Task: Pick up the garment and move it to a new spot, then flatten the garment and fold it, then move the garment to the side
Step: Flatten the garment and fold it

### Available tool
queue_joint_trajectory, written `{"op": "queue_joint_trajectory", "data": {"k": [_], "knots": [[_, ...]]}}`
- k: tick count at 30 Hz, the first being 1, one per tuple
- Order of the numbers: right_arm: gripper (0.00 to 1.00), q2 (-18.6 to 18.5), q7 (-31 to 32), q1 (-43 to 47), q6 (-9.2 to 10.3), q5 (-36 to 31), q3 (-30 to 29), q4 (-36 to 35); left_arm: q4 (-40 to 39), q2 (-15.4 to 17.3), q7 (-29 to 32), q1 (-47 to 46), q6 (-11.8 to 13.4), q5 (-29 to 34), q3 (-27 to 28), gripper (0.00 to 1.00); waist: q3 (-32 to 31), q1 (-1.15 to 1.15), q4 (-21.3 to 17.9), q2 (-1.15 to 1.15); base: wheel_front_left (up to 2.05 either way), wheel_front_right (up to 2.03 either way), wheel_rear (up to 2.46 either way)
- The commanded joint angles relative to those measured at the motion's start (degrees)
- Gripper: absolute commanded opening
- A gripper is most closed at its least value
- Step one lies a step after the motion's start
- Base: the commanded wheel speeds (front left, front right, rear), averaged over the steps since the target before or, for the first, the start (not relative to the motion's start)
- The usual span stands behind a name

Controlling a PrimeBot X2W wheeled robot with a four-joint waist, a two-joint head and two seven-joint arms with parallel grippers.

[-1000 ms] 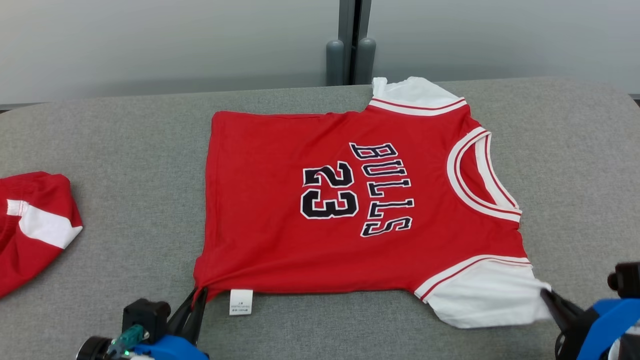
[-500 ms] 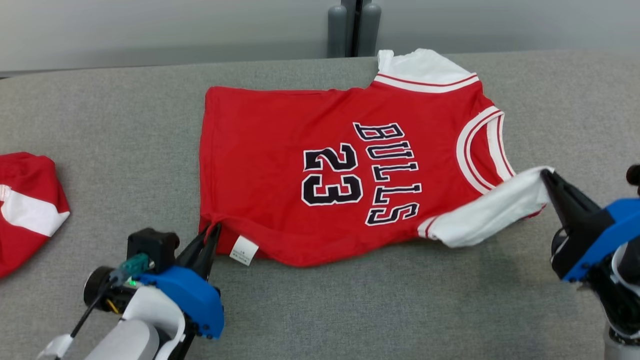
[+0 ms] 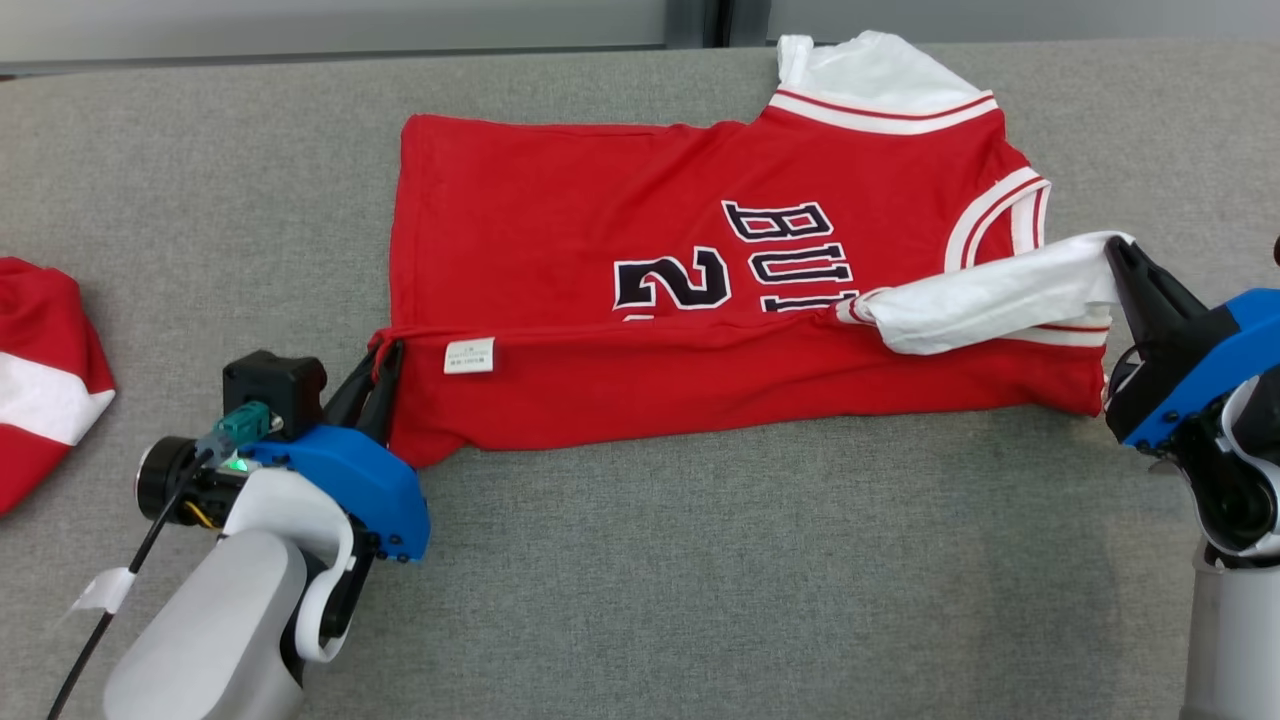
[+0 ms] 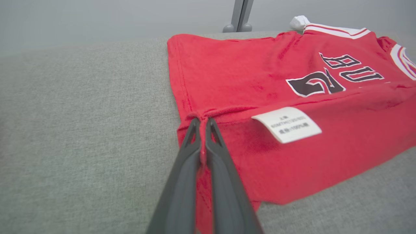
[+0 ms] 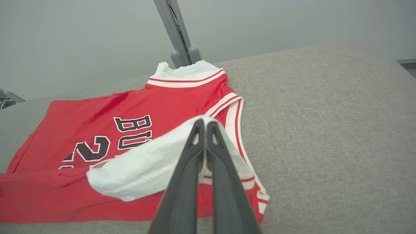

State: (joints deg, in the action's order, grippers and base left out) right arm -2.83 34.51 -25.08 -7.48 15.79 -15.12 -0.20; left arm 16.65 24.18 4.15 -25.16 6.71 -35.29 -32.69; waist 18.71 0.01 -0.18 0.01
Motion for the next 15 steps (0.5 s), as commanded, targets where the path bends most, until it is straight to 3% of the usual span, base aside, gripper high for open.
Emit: {"op": "queue_joint_trajectory", "data": {"k": [1, 5, 6, 7, 8, 9, 10, 15], "knots": [[0.00, -0.13, -0.68, -1.50, -0.03, -0.37, -0.05, 0.97, 0.84, -0.37, -0.72, -1.34, 0.22, 0.34, 0.13, 0.00, 0.37, -0.01, 0.17, -0.01, 0.00, 0.00, 0.00], [0.00, -0.14, -2.07, -3.01, -0.03, -0.84, -0.03, 3.91, 3.38, -0.94, -1.79, -3.04, -0.36, 0.59, 0.02, 0.00, 1.04, -0.01, 0.15, -0.01, 0.00, 0.00, 0.00], [0.00, -0.14, -2.33, -3.29, -0.03, -0.83, 0.02, 4.59, 3.89, -1.12, -2.00, -3.42, -0.56, 0.53, -0.07, 0.06, 1.13, -0.01, 0.12, -0.01, 0.00, 0.00, 0.00], [0.00, -0.13, -2.65, -3.49, -0.03, -0.92, 0.10, 5.13, 4.34, -1.28, -2.40, -3.77, -0.69, 0.64, -0.20, 0.30, 1.20, -0.01, 0.10, -0.01, 0.00, 0.00, 0.00], [0.00, -0.13, -2.87, -3.70, -0.03, -1.07, 0.06, 5.73, 4.81, -1.45, -2.59, -3.99, -1.00, 0.67, -0.28, 0.67, 1.23, -0.01, 0.09, -0.01, 0.00, 0.00, 0.00], [0.33, -0.13, -3.19, -3.91, -0.03, -1.14, 0.05, 6.24, 5.23, -1.65, -3.03, -4.25, -1.18, 0.79, -0.42, 1.00, 1.23, -0.01, 0.10, -0.01, 0.00, 0.00, 0.00], [1.00, -0.13, -3.77, -4.14, -0.03, -0.90, -0.13, 6.63, 5.64, -1.82, -3.56, -4.65, -1.43, 1.04, -0.52, 1.00, 1.19, -0.01, 0.10, -0.01, 0.00, 0.00, 0.00], [1.00, -0.11, -9.35, -5.57, -0.03, 3.99, 0.70, 8.31, 8.26, -2.76, -6.05, -5.06, -1.68, 1.27, -0.67, 1.00, 0.15, -0.01, 0.06, -0.01, 0.00, 0.00, 0.00]]}}
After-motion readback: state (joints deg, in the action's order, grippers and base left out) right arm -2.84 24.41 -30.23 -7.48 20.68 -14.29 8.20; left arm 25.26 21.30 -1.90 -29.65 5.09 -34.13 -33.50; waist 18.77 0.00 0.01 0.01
